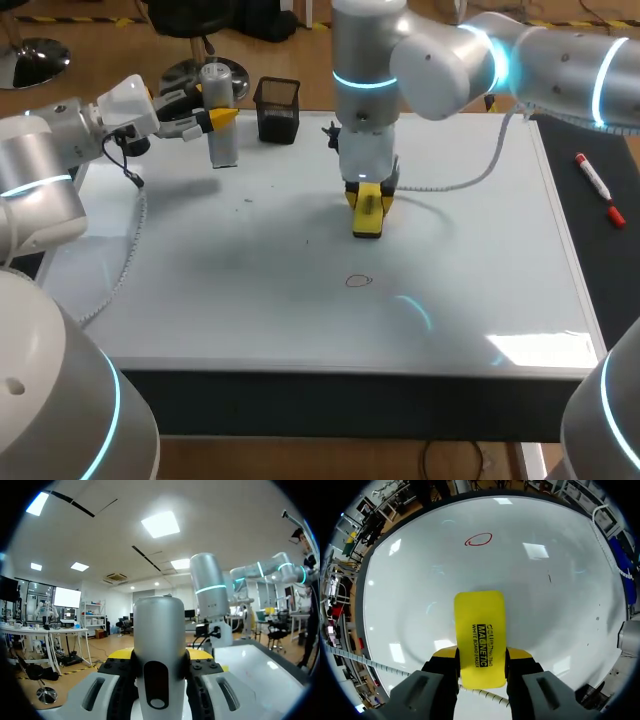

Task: Pick up the inspection probe, press it on each red-marked spot on the whiteboard one by one, put down the probe, pick up the eraser, and wipe off all the red marks.

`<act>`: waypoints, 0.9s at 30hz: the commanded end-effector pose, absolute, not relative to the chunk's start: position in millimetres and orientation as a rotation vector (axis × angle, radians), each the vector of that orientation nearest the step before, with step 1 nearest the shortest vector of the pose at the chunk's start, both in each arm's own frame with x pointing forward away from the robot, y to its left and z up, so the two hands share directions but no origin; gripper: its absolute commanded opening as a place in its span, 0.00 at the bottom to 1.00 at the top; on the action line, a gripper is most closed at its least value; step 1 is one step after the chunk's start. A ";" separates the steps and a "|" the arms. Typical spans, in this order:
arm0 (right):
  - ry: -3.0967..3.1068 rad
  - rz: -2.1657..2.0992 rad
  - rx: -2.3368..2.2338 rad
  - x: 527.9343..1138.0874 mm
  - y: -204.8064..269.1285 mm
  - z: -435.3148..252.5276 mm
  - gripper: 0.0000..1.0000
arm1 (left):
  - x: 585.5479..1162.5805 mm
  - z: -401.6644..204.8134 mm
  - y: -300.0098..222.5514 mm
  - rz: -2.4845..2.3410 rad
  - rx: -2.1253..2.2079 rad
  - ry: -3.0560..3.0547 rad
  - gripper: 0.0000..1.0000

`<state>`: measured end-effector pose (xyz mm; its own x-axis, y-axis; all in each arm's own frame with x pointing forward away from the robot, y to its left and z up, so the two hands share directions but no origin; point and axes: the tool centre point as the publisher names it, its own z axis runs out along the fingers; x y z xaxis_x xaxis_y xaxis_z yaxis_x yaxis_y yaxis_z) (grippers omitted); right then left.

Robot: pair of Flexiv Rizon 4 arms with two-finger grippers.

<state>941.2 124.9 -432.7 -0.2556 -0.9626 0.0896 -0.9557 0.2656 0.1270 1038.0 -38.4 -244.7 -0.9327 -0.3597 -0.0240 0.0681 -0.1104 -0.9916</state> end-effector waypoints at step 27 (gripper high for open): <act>-2.417 0.047 1.762 941.4 81.3 -413.6 0.00 | 1037.3 -244.0 -39.1 -2.120 -0.323 1.872 0.00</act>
<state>943.5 81.3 -425.8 -0.3007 -0.9437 0.1377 -0.9464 0.3131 0.0793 1037.9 -38.4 -244.6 -0.9327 -0.3599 -0.0239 0.0681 -0.1104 -0.9916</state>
